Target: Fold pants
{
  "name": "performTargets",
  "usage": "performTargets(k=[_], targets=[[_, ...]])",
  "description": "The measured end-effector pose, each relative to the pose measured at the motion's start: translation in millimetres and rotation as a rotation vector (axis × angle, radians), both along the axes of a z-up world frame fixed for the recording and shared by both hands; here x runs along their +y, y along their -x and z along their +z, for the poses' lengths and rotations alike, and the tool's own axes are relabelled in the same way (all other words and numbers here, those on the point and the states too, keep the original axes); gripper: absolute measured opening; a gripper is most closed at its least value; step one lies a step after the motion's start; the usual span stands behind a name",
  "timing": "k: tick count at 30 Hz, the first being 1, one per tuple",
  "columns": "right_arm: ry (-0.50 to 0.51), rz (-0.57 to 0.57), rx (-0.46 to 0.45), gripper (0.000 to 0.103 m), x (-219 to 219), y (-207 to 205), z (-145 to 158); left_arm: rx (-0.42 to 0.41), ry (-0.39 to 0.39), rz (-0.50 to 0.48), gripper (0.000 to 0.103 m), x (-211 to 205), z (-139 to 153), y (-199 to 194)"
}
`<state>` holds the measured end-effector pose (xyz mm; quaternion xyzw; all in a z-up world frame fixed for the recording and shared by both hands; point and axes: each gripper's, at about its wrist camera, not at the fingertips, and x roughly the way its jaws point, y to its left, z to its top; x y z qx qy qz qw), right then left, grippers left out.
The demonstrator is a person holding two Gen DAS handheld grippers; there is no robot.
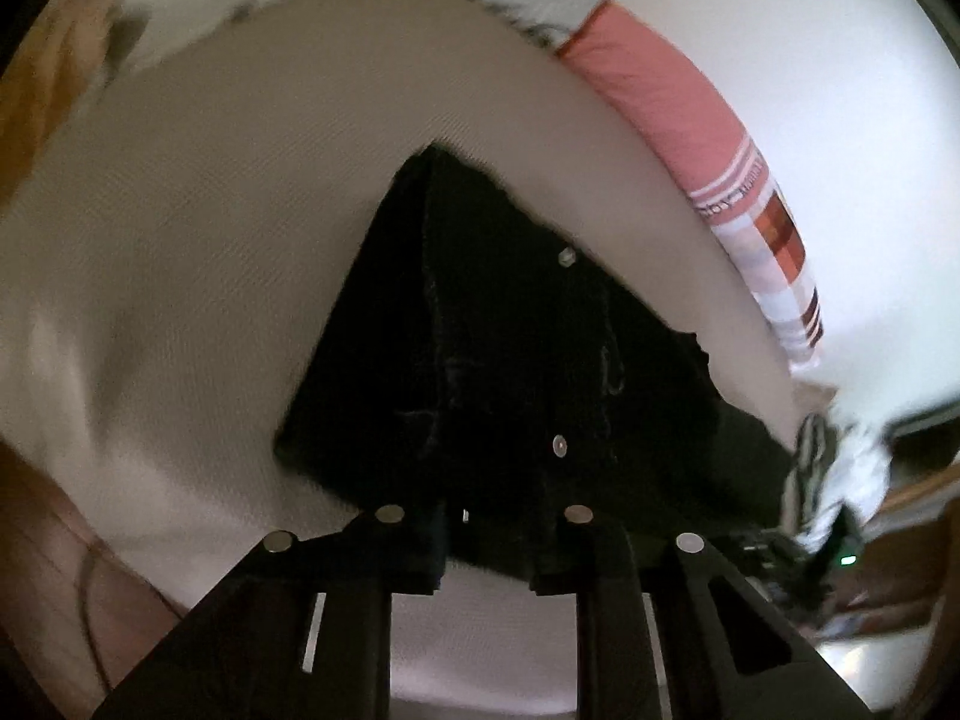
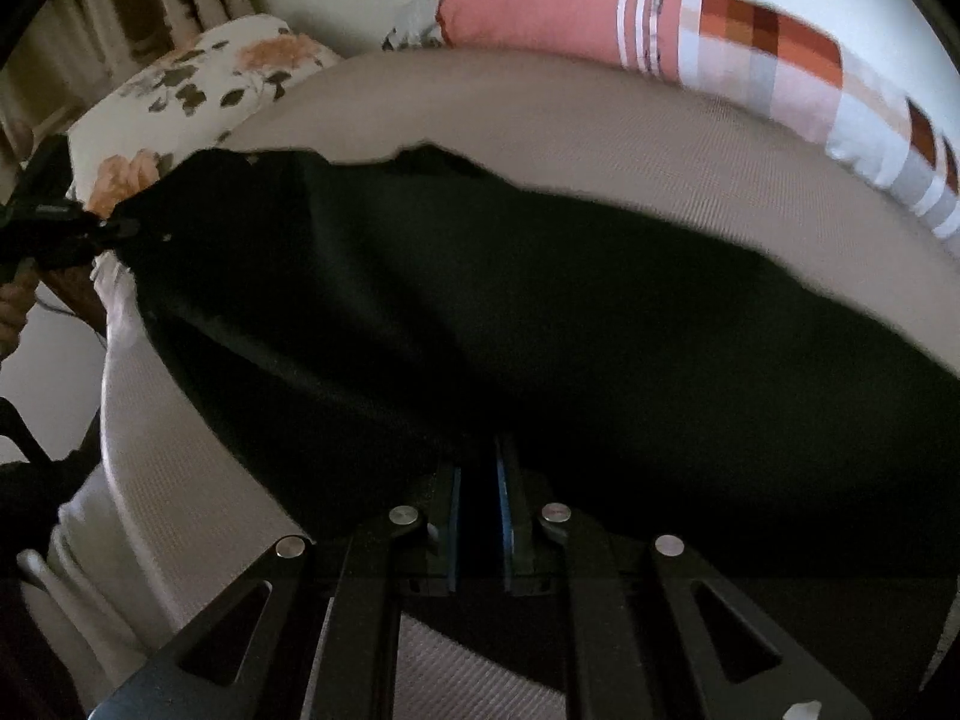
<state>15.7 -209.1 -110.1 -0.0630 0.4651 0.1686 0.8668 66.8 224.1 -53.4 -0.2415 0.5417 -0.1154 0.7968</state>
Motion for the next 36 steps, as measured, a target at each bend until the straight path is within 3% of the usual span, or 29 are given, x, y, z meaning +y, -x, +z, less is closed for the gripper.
performTargets(k=[3, 6, 13, 18, 21, 25, 28, 32, 36], targets=[[-0.016, -0.001, -0.022, 0.009, 2.3, 10.0, 19.3, -0.110, -0.097, -0.081, 0.018, -8.3, 27.4, -10.1], [-0.016, 0.010, -0.010, 0.009, 7.9, 21.3, 26.4, -0.153, -0.144, -0.142, 0.018, -9.4, 36.9, -17.1], [-0.010, 0.007, 0.114, 0.009, 16.3, 26.3, -19.1, -0.060, -0.253, -0.229, 0.020, -8.1, -18.4, -7.8], [-0.044, -0.002, 0.138, 0.009, 9.7, 23.5, -24.0, -0.129, -0.376, -0.239, 0.035, -20.5, -21.6, 6.8], [-0.042, -0.008, 0.130, 0.011, 9.0, 24.8, -23.6, -0.148, -0.444, -0.216, 0.057, -22.5, -17.6, 12.8], [-0.078, -0.036, 0.134, 0.012, 5.1, 25.0, -22.4, -0.204, -0.470, -0.195, 0.061, -16.9, 1.0, 29.0], [-0.098, -0.053, 0.126, 0.013, 2.7, 25.2, -20.6, -0.301, -0.534, -0.186, 0.061, -24.6, 21.6, 46.9], [-0.124, -0.068, 0.110, 0.015, 0.8, 23.8, -16.4, -0.431, -0.524, -0.295, 0.067, -66.6, 40.2, 65.4], [-0.151, -0.079, 0.100, 0.015, -2.2, 21.8, -11.4, -0.464, -0.445, -0.476, 0.068, -126.8, 34.2, 68.0]])
